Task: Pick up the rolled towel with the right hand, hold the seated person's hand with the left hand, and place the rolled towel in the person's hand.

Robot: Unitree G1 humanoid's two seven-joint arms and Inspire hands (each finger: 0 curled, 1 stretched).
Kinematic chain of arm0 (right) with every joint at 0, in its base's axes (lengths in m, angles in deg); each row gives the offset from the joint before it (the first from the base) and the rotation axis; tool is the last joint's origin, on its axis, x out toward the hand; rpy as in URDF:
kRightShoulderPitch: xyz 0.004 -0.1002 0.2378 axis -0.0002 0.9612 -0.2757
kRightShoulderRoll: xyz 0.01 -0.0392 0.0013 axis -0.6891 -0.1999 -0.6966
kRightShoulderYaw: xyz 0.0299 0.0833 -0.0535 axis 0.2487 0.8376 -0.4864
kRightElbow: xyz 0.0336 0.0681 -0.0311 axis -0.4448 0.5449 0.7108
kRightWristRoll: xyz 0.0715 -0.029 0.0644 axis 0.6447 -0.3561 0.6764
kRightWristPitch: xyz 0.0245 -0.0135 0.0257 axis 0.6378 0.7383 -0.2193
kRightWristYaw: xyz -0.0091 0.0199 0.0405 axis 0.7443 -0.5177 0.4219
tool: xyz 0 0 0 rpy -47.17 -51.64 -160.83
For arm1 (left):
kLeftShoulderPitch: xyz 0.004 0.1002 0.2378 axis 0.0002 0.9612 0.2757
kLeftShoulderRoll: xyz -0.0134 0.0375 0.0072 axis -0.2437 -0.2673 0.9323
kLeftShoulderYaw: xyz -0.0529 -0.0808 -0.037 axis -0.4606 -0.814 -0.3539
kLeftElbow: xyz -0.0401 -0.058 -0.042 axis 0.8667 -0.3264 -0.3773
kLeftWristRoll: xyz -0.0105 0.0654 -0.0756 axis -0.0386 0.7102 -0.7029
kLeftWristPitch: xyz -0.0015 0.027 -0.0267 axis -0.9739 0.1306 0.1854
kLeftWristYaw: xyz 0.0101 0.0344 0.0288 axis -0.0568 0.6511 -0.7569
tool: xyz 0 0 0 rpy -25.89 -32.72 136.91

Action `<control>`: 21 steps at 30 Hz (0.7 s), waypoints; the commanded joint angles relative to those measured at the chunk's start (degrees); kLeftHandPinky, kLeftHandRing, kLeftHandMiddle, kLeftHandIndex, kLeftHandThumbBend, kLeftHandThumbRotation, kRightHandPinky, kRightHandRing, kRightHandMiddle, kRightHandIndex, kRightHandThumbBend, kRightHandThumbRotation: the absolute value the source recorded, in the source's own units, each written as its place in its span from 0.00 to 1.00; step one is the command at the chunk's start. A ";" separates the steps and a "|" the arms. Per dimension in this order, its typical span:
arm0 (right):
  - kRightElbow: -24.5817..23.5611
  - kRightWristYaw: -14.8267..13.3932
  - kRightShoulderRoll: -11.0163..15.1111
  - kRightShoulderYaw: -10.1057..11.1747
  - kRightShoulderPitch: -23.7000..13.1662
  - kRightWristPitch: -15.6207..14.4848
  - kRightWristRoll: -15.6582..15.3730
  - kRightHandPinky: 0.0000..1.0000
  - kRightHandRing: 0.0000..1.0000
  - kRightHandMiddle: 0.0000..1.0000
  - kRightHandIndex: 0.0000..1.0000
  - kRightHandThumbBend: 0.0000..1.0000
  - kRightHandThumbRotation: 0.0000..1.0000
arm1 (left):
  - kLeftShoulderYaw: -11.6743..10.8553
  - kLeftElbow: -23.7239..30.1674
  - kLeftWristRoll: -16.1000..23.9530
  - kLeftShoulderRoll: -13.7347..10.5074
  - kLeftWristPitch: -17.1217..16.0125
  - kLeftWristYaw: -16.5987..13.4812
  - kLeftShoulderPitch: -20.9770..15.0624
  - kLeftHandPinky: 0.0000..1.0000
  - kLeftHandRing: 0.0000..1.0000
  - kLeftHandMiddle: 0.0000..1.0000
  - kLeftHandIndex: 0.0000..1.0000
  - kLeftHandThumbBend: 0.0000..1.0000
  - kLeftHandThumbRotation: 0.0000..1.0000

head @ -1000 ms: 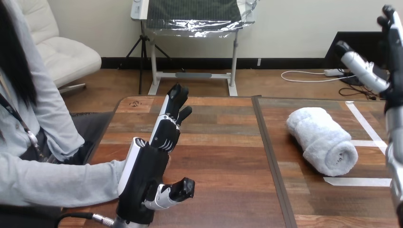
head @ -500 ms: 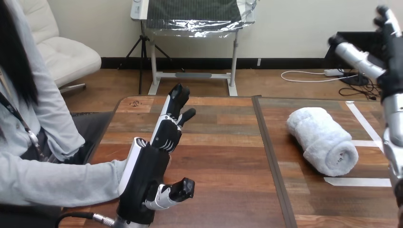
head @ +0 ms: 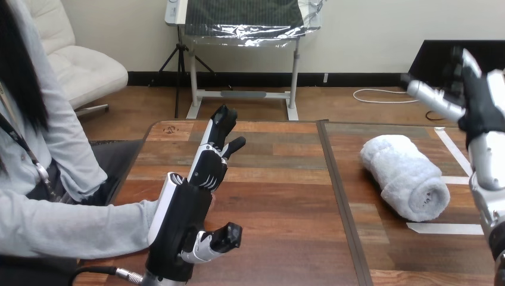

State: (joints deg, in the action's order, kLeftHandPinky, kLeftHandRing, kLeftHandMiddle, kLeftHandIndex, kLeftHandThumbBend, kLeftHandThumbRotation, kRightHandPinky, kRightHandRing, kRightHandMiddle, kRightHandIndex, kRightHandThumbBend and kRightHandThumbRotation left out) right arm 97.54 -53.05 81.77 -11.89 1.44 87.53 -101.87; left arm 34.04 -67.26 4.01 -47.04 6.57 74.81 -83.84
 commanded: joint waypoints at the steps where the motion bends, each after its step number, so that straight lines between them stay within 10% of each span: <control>1: 2.15 0.04 0.69 -0.41 -4.98 -1.64 0.37 0.40 0.53 0.64 0.94 1.00 0.56 | -0.39 0.82 -0.06 -0.14 -0.62 0.08 -3.04 0.91 0.99 1.00 1.00 1.00 0.82; 11: 4.39 -0.22 0.41 -2.62 -5.09 -5.09 -1.16 0.33 0.48 0.49 0.93 1.00 0.57 | -0.73 0.96 0.62 -0.18 -0.97 -0.29 -3.01 0.90 0.98 1.00 1.00 1.00 0.83; 21: 5.28 1.07 0.03 -4.19 -4.89 -7.71 -1.92 0.55 0.71 0.72 0.93 1.00 0.58 | 0.17 0.85 -1.00 -0.37 -0.98 0.92 -3.27 0.90 0.99 1.00 1.00 1.00 0.82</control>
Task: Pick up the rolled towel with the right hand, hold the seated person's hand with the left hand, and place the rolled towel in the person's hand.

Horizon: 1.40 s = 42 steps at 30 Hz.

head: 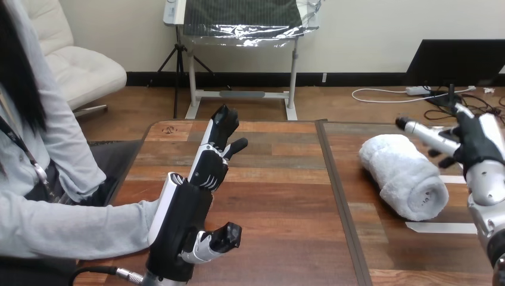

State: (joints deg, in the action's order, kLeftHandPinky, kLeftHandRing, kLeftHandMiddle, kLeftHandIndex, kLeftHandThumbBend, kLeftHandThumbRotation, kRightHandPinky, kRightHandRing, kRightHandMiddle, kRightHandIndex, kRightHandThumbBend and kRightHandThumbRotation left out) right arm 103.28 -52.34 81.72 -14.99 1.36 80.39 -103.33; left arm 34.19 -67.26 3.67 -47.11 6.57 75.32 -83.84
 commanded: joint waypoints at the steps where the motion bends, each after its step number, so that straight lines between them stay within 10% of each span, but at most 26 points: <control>1: -0.43 0.40 0.05 -1.19 -4.80 -0.78 -0.54 0.52 0.67 0.69 0.93 1.00 0.58 | -0.02 0.87 -0.62 -0.28 -0.98 0.43 -3.25 0.90 0.99 1.00 1.00 1.00 0.82; 10: -0.07 1.94 -0.44 -1.33 -4.28 -2.69 0.01 0.20 0.28 0.35 0.93 1.00 0.58 | -0.18 1.01 -0.20 -0.07 -1.30 0.36 -3.08 0.89 0.99 1.00 1.00 1.00 0.83; 16: 0.12 2.91 -0.57 -2.14 -3.67 -3.09 -0.41 0.12 0.18 0.26 0.94 1.00 0.58 | -0.13 0.79 -0.24 -0.03 -1.90 0.39 -3.08 0.89 0.98 1.00 1.00 1.00 0.83; 32: 0.65 3.45 -1.58 -3.76 -1.54 -3.32 -1.60 0.13 0.18 0.28 0.93 1.00 0.53 | -0.11 1.22 -0.34 0.24 -2.33 0.04 -2.56 0.89 0.98 1.00 1.00 0.99 0.83; 42: 1.24 3.27 -2.46 -6.07 -0.78 -5.35 -3.36 0.27 0.36 0.43 0.93 1.00 0.57 | 0.35 1.58 -0.63 0.17 -2.47 0.27 -2.34 0.90 0.98 1.00 1.00 0.99 0.82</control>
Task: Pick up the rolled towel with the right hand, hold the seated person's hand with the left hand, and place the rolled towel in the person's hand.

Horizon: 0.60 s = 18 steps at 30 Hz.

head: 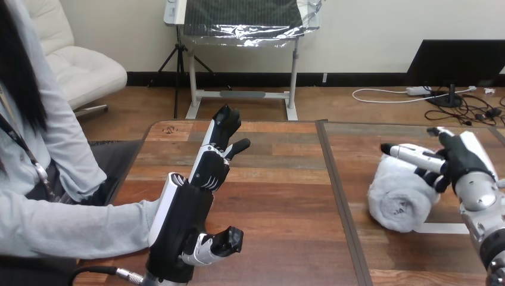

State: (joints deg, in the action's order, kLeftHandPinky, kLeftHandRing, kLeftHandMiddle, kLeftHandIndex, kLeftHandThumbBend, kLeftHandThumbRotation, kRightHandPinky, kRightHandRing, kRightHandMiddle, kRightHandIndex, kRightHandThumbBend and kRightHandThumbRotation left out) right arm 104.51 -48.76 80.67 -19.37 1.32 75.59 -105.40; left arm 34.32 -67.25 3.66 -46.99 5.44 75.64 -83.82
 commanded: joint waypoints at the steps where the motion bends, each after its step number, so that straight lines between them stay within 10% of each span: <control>1: 0.04 -0.34 -1.46 -1.79 -0.67 -0.60 -1.38 0.28 0.37 0.44 0.93 1.00 0.57 | 0.21 1.55 -0.57 0.04 -1.42 -0.07 -2.38 0.90 0.98 1.00 1.00 0.99 0.82; 18: 0.60 0.19 -2.75 -3.80 1.31 -1.64 -2.50 0.47 0.61 0.67 0.92 1.00 0.59 | 0.32 1.19 -0.35 0.53 -3.17 -0.55 -2.46 0.90 0.98 1.00 0.99 0.96 0.85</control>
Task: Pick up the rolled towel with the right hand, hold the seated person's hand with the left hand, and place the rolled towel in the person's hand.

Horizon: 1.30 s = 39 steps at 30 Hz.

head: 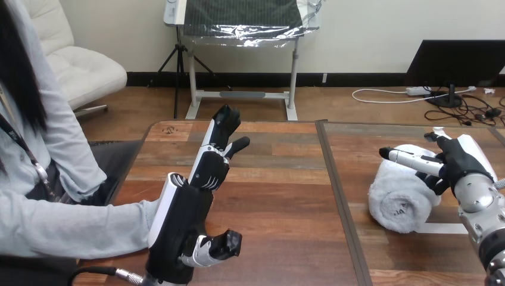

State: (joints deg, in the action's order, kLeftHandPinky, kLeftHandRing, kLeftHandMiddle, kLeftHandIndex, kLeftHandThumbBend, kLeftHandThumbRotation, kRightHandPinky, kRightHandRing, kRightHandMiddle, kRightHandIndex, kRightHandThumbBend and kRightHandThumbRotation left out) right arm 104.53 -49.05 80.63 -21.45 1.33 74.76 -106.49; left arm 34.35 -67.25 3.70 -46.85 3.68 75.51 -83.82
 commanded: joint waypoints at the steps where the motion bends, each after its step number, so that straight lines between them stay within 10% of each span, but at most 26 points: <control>1: 0.59 0.46 -2.75 -1.90 1.34 -0.90 -1.53 0.49 0.64 0.69 0.92 1.00 0.60 | 0.34 1.22 -0.45 0.39 -1.39 -0.43 -2.44 0.89 0.97 1.00 0.99 0.96 0.85; 10: 0.72 0.05 -3.63 -2.59 2.02 -1.60 -2.05 0.66 0.79 0.82 0.92 1.00 0.59 | 0.16 0.83 -0.09 0.41 -2.25 -0.86 -2.48 0.88 0.97 0.99 0.99 0.96 0.86; 39: 1.08 -0.57 -5.08 -5.13 2.73 -2.06 -4.23 0.70 0.82 0.85 0.92 0.99 0.61 | 0.66 0.48 -0.66 0.25 -2.13 -0.76 -2.64 0.88 0.96 0.98 0.96 0.97 0.87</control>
State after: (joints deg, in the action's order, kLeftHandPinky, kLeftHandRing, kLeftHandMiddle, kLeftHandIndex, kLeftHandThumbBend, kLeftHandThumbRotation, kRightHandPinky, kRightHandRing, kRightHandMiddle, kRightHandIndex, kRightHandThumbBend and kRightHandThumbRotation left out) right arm 104.48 -50.82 79.32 -24.67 1.34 73.41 -109.42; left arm 35.15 -67.26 3.05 -46.78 2.43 75.21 -83.82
